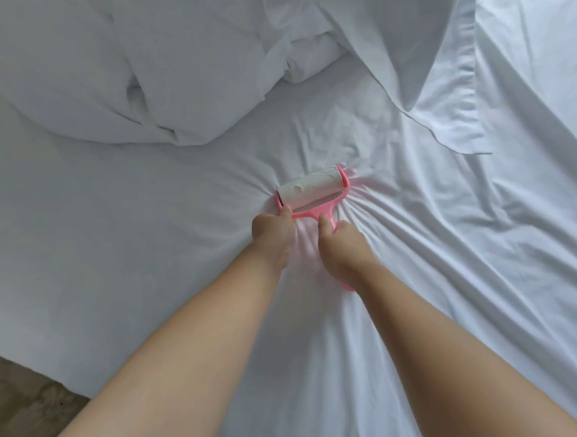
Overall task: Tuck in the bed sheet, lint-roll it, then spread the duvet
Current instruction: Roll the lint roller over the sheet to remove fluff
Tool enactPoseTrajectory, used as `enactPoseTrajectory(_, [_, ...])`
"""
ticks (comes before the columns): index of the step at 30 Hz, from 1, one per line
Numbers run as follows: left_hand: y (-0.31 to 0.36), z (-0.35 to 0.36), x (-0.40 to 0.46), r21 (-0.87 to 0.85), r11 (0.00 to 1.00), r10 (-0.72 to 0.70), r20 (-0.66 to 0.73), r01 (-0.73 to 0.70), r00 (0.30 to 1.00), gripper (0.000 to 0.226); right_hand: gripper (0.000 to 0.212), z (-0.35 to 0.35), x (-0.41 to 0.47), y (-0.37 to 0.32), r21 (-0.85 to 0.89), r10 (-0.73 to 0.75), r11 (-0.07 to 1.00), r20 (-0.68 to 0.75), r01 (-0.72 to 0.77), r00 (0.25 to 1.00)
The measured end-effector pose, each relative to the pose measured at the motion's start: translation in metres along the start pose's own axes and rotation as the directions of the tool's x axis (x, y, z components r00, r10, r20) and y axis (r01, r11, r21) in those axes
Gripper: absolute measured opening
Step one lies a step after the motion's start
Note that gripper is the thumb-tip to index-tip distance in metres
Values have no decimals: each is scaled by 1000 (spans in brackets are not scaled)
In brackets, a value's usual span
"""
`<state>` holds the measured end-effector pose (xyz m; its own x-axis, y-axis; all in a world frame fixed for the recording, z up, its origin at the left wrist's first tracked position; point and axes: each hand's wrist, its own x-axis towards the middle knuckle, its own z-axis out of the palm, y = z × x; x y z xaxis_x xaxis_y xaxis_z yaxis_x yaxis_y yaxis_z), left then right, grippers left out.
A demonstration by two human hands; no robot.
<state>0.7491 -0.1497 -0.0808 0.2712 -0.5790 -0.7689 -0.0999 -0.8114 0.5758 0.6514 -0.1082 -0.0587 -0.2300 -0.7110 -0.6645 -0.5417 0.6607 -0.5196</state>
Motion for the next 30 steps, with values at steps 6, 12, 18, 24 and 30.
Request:
enactPoseTrajectory(6, [-5, 2, -7, -24, 999, 33, -10, -33, 999, 47, 40, -13, -21, 3, 178, 14, 984, 40, -21, 999])
enactPoseTrajectory(12, [-45, 7, -45, -16, 1000, -2, -26, 2, 1000, 44, 60, -8, -51, 44, -43, -32, 999, 35, 33, 999])
enactPoseTrajectory(18, [-93, 20, -99, -44, 993, -114, -32, 113, 993, 30, 59, -12, -96, 101, -71, -64, 995, 46, 68, 997])
enactPoseTrajectory(24, [-145, 36, -141, -115, 980, -163, -22, 160, 986, 30, 60, -13, -133, 157, -79, -59, 995, 52, 63, 997])
enactPoseTrajectory(30, [-172, 39, -160, -116, 982, -149, 3, 149, 989, 27, 58, -13, -157, 185, -101, -68, 992, 45, 72, 997])
